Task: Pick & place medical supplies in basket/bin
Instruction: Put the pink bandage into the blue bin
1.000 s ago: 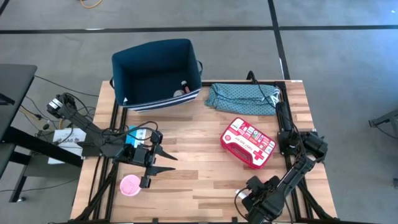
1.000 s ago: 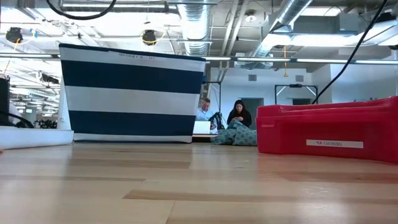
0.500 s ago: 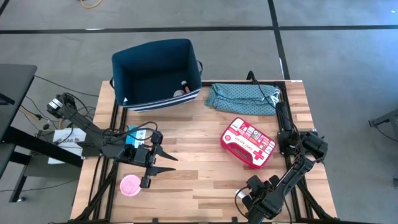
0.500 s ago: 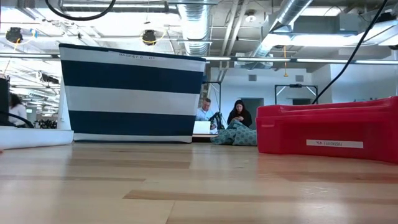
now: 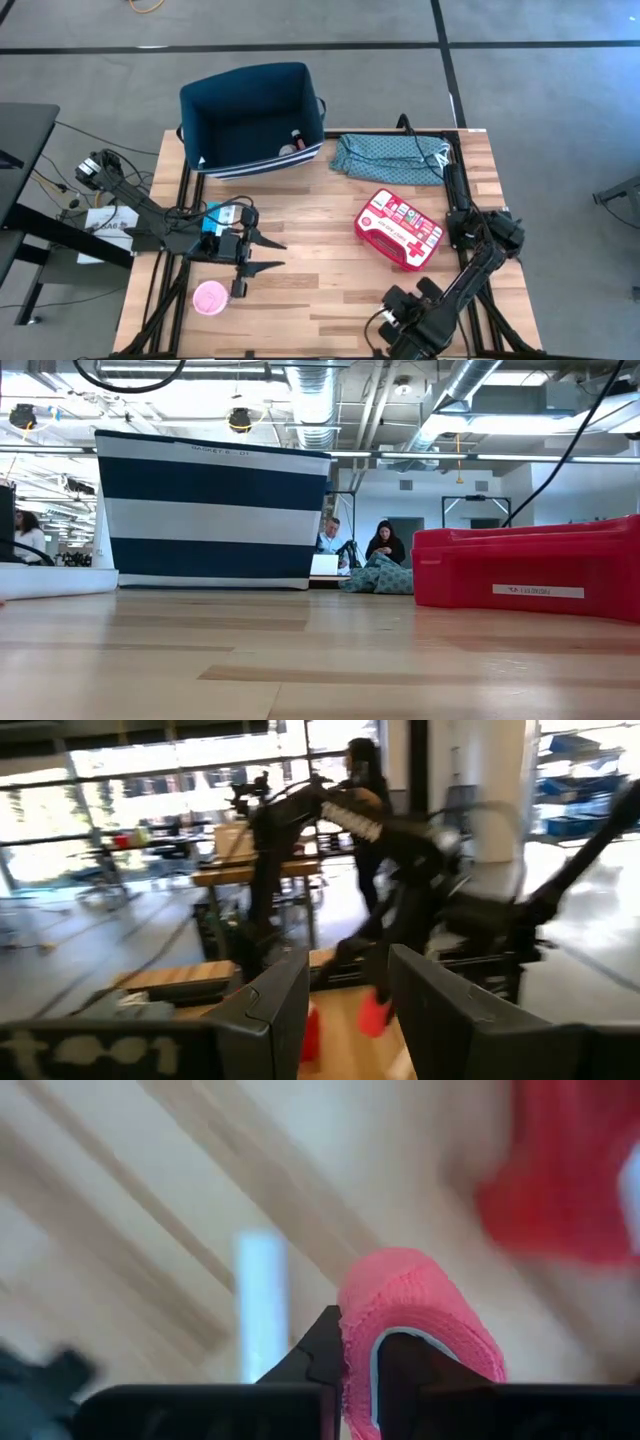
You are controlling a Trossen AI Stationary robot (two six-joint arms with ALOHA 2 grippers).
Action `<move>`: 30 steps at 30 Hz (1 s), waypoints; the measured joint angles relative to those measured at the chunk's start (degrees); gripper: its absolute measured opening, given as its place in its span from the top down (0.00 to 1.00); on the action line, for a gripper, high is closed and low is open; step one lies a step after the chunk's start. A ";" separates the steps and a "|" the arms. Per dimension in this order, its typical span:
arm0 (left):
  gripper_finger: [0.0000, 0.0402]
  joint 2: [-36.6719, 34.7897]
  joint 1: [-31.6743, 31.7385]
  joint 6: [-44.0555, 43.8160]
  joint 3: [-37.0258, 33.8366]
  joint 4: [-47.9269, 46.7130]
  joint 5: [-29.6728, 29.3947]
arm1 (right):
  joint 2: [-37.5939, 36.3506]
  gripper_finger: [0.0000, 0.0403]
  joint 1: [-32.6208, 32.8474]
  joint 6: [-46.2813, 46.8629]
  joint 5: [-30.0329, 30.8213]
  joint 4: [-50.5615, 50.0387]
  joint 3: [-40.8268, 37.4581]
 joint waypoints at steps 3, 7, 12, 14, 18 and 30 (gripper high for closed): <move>0.68 0.00 0.02 1.85 0.00 0.47 -3.79 | 0.00 0.92 -0.95 -6.15 10.90 -4.54 6.17; 0.68 -0.15 0.13 4.02 0.00 0.83 -9.34 | -0.02 0.89 -3.82 -14.42 27.80 -10.68 12.52; 0.68 -3.77 -1.35 3.42 -0.04 0.79 -9.97 | -0.68 0.92 -10.76 -27.80 47.24 -11.94 14.84; 0.68 -6.30 -2.41 3.74 -0.04 0.62 -11.42 | -1.29 0.93 -15.15 -29.36 56.05 -11.69 15.12; 0.68 -11.60 -4.07 6.86 -0.04 -2.68 -15.72 | -2.31 0.93 -25.46 -29.06 64.06 -11.91 15.11; 0.68 -17.46 -4.13 -4.68 -0.02 -20.80 -18.50 | -2.99 0.93 -51.31 -60.75 63.92 15.62 15.03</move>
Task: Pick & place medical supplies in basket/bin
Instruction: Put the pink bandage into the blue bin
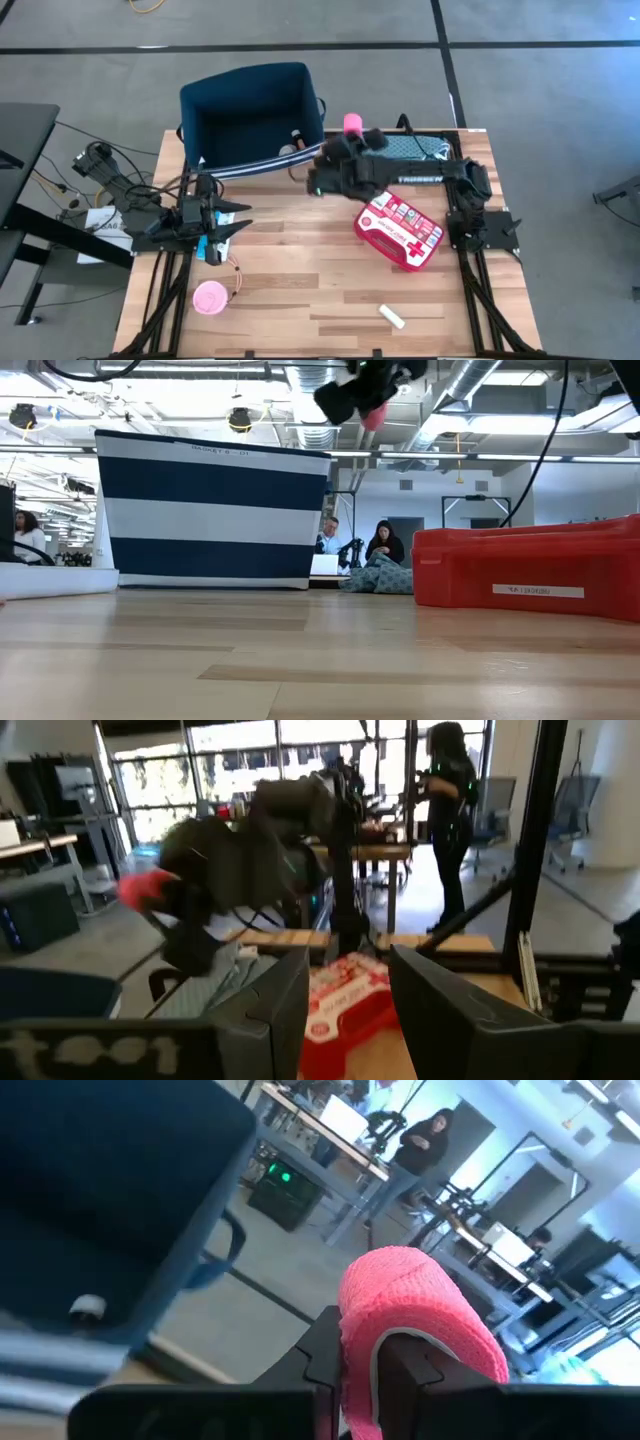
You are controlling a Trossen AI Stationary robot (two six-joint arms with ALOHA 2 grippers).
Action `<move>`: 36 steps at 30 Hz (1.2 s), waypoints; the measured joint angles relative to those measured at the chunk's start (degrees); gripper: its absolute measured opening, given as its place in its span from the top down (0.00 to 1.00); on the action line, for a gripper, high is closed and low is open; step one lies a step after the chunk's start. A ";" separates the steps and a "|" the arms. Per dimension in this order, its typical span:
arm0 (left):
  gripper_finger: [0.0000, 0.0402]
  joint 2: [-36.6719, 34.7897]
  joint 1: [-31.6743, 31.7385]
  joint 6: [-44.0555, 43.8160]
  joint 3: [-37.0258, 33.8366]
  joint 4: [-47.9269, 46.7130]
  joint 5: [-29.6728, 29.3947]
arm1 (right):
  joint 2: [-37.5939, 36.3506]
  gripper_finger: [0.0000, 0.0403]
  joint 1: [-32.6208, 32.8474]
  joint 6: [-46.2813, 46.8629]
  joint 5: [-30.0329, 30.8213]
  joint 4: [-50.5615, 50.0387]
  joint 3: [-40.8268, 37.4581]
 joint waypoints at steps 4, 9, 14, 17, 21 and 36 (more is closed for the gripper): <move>0.68 0.15 0.00 -1.39 0.00 -4.40 -1.83 | 0.06 0.92 -4.65 -28.28 -5.95 27.89 1.91; 0.68 0.02 0.00 -1.70 0.00 -6.34 -4.55 | 0.21 0.93 -10.86 -45.91 -44.74 62.19 2.21; 0.68 -0.07 0.00 -4.50 0.00 -7.13 -4.27 | 0.16 0.95 -14.76 -34.92 -59.73 63.28 2.20; 0.68 -0.09 -0.02 -5.68 0.00 -7.36 -4.27 | 1.36 0.94 -17.30 -31.64 -59.30 57.88 2.14; 0.68 -0.03 0.00 -8.20 0.00 -7.44 -4.25 | 4.87 0.92 -19.19 -32.52 -60.03 58.04 1.45; 0.68 0.00 -0.02 -11.51 0.02 -7.63 -5.55 | 16.20 0.78 -18.60 -37.96 -71.16 65.48 6.17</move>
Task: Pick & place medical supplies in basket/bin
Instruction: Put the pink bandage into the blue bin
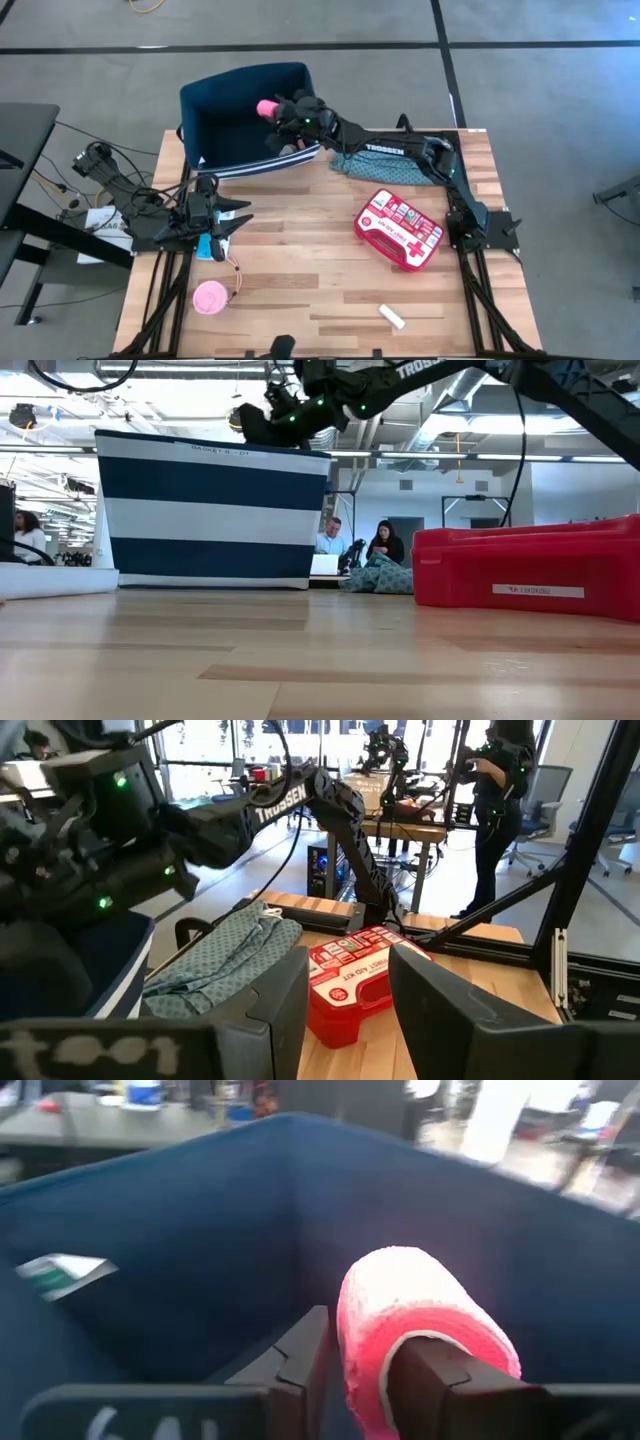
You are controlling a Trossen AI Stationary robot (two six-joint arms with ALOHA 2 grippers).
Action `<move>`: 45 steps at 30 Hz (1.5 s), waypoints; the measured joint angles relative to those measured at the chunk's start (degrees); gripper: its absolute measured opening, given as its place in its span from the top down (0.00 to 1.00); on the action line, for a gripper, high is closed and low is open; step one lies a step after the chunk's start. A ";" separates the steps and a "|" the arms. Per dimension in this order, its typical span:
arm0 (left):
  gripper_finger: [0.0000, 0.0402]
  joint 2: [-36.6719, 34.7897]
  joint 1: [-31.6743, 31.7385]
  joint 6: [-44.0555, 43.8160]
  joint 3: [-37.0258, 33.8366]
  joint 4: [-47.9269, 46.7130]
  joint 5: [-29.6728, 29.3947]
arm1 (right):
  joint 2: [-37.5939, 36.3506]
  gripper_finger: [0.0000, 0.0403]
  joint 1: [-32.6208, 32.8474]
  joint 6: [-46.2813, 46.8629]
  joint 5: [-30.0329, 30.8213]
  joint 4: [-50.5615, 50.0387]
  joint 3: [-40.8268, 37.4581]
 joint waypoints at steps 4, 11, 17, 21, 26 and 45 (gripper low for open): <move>0.68 0.02 0.01 0.00 0.00 -0.02 -0.03 | 1.11 0.70 -0.49 0.07 -3.80 -0.22 1.17; 0.68 0.02 0.01 0.02 0.00 -0.13 -0.09 | 0.89 0.55 -0.74 1.27 -4.14 -2.95 1.39; 0.68 0.15 0.02 -0.81 0.02 -1.89 -0.18 | 0.58 0.49 1.43 -12.30 10.37 -12.70 3.12; 0.68 0.15 0.00 -0.78 0.02 -1.79 -0.18 | 0.78 0.51 -0.03 -5.27 -1.10 -12.95 4.86; 0.68 0.15 0.00 -0.77 0.02 -1.75 -0.16 | 0.61 0.55 0.56 -1.72 -0.60 -15.88 11.14; 0.68 0.09 5.36 8.01 0.04 0.32 -22.33 | 0.41 0.65 -0.71 6.13 -12.49 -26.07 16.28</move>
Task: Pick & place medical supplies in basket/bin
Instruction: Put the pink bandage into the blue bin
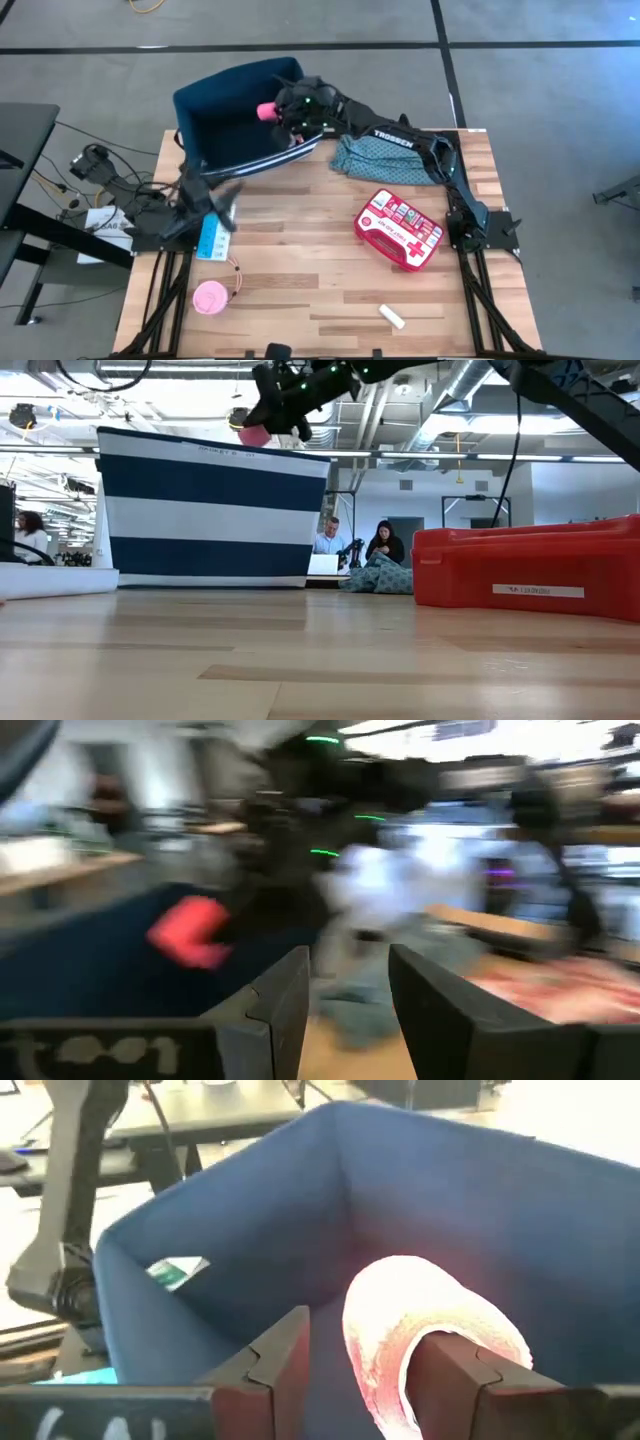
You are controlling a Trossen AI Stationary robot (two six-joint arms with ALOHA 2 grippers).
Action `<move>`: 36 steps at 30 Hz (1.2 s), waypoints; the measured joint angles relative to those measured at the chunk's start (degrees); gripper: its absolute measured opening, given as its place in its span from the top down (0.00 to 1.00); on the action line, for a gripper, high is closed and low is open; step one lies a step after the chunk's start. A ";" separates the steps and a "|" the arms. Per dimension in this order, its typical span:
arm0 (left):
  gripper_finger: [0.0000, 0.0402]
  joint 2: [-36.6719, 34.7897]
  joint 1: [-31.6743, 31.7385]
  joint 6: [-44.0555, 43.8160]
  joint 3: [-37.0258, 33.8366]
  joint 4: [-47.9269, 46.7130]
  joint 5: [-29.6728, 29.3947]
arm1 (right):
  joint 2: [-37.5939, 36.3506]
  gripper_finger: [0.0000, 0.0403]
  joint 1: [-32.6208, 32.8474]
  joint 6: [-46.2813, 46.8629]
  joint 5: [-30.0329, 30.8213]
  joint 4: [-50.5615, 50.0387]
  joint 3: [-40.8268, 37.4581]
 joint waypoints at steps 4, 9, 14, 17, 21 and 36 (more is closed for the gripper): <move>0.68 0.02 9.65 2.56 0.00 0.51 4.60 | 0.98 0.64 1.18 1.01 0.23 0.73 -0.51; 0.77 0.74 25.78 9.85 0.00 1.98 19.51 | -0.20 0.65 3.12 -3.35 -1.10 1.04 -0.31; 0.97 0.46 40.34 10.67 0.00 3.59 34.65 | -0.20 0.66 4.85 -8.64 -1.13 2.80 -0.38; 0.99 0.27 48.86 7.57 0.00 5.44 45.60 | -0.20 0.66 5.26 -12.13 -0.67 3.90 -0.36; 1.00 0.88 60.44 -0.50 0.00 3.75 61.00 | -0.20 0.65 4.61 -12.77 -0.42 5.42 -0.36; 1.00 5.43 65.79 -4.12 0.00 7.02 77.09 | 0.50 0.67 3.11 -12.90 -0.83 2.35 -0.38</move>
